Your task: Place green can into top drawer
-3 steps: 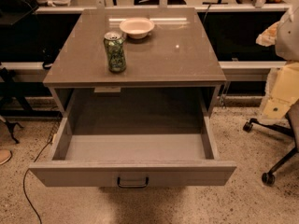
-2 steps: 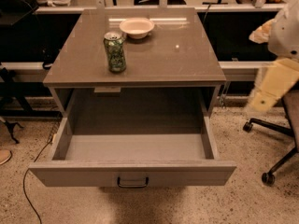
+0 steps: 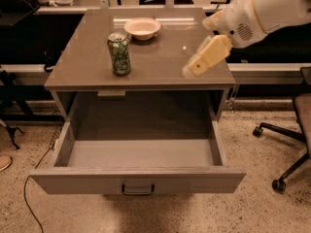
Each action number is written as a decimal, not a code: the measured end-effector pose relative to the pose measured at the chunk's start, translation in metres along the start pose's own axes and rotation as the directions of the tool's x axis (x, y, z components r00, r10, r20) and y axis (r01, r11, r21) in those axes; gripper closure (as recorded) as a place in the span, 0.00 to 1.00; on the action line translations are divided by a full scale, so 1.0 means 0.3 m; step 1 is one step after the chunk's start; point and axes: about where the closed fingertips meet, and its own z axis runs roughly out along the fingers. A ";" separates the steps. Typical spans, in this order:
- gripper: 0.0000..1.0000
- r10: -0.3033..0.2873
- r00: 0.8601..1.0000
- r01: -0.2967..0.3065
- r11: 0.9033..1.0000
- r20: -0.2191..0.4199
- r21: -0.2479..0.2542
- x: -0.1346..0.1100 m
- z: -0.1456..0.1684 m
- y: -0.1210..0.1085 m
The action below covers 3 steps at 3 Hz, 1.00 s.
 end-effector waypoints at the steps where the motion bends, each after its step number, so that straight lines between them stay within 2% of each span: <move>1: 0.00 0.049 0.982 -0.025 0.991 0.184 -0.129 -0.212 0.209 0.031; 2: 0.00 0.049 0.982 -0.025 0.991 0.184 -0.129 -0.212 0.209 0.031; 3: 0.00 0.065 0.981 -0.046 0.993 0.184 -0.106 -0.173 0.302 0.007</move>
Offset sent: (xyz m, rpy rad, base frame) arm 0.0213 0.0734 0.0046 0.1731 0.0295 0.0801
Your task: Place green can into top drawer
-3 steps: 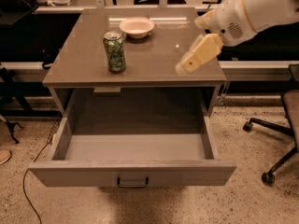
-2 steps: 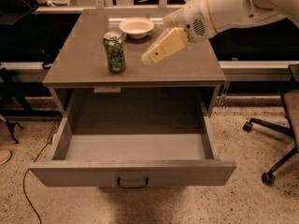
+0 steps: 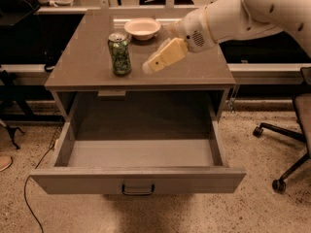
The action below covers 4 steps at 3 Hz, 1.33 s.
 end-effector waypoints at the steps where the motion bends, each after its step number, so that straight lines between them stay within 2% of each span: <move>1: 0.00 0.032 0.997 -0.038 0.995 0.073 0.088 0.094 0.150 -0.093; 2: 0.00 0.041 0.989 -0.060 0.989 0.141 0.138 0.105 0.253 -0.153; 3: 0.00 0.029 0.975 -0.068 0.983 0.218 0.173 0.045 0.361 -0.177; 4: 0.00 0.028 0.963 -0.078 0.981 0.270 0.176 -0.015 0.454 -0.186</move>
Offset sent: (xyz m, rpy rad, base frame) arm 0.0943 0.0439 -0.0845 0.1999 -0.1199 -0.2144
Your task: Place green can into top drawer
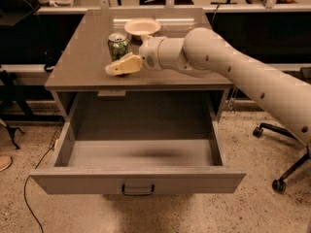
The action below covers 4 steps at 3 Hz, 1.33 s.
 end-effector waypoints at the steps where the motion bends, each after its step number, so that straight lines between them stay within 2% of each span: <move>1: 0.19 0.010 0.999 -0.010 1.000 0.035 0.007 -0.016 0.074 0.002; 2: 0.42 0.021 0.998 -0.021 1.000 0.059 0.001 -0.022 0.116 0.002; 3: 0.66 0.035 0.997 -0.036 0.999 0.070 0.009 -0.009 0.089 -0.011; 4: 0.89 0.060 0.993 -0.058 0.998 0.101 -0.025 0.018 -0.033 0.019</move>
Offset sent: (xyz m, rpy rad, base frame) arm 0.0272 0.0378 -0.0047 0.0942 -0.0148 -0.0070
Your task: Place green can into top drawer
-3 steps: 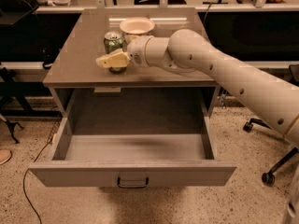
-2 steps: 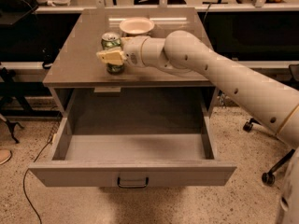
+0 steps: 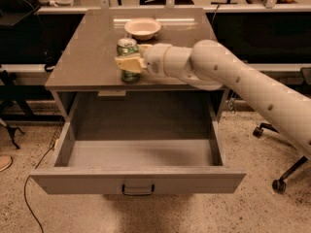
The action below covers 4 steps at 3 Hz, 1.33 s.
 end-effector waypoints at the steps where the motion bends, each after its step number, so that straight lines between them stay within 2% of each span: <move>1: 1.00 0.005 1.000 -0.004 1.000 0.009 -0.020 -0.004 -0.238 0.040; 2: 1.00 -0.015 1.000 0.016 0.997 0.011 -0.077 -0.001 -0.427 0.085; 3: 1.00 -0.017 1.000 0.017 0.993 0.002 -0.117 0.009 -0.453 0.120; 4: 1.00 -0.017 1.000 0.017 0.993 0.002 -0.117 0.009 -0.453 0.120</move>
Offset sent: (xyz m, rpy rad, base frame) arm -0.1377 -0.1536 0.0280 -0.0028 -0.0145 0.1674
